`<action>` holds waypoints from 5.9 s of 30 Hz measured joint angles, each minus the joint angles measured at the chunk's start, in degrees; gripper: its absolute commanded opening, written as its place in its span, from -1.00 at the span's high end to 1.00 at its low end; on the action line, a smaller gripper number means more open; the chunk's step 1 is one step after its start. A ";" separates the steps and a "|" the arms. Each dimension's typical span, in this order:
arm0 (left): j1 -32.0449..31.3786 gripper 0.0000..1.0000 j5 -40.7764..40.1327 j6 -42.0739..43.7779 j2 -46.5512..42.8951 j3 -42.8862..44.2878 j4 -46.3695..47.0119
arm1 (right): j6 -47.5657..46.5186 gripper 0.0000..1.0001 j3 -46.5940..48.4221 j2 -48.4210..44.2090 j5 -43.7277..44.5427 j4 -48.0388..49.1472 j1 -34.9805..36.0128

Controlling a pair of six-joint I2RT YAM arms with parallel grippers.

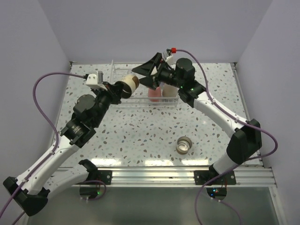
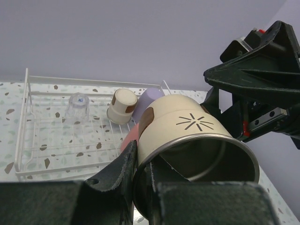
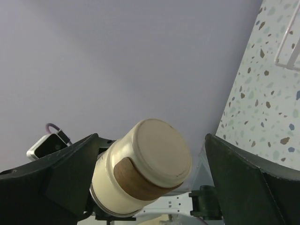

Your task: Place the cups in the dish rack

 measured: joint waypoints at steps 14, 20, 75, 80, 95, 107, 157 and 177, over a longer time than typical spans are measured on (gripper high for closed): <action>0.00 1.00 -1.22 -0.59 5.03 -5.40 16.24 | 6.08 -0.96 0.59 3.28 -2.89 4.94 0.15; 0.07 1.00 -0.96 -0.55 6.36 -8.35 23.43 | 6.45 -0.53 0.59 3.28 -1.09 3.61 -0.17; 4.76 -1.00 -7.72 4.76 16.31 -7.56 8.07 | -20.26 0.82 22.38 8.87 -6.84 -24.41 -4.20; 6.16 -1.00 -7.17 5.70 16.35 -7.41 8.44 | -20.31 0.83 21.16 7.48 -8.41 -24.74 -3.23; 6.40 0.54 0.13 5.42 16.92 -7.61 11.52 | -20.15 0.78 20.13 7.82 -9.11 -24.26 -3.23; 6.75 1.00 6.47 7.23 16.15 -8.90 14.43 | -20.83 -0.13 24.04 12.85 -7.87 -24.41 -3.32; 8.57 0.05 10.58 9.05 15.80 -9.64 12.59 | -27.02 -0.96 19.56 10.29 -5.84 -26.38 1.66; 20.31 -0.95 -3.52 -6.21 14.27 -12.85 -18.40 | -47.45 -0.97 21.20 14.53 12.46 -61.18 3.76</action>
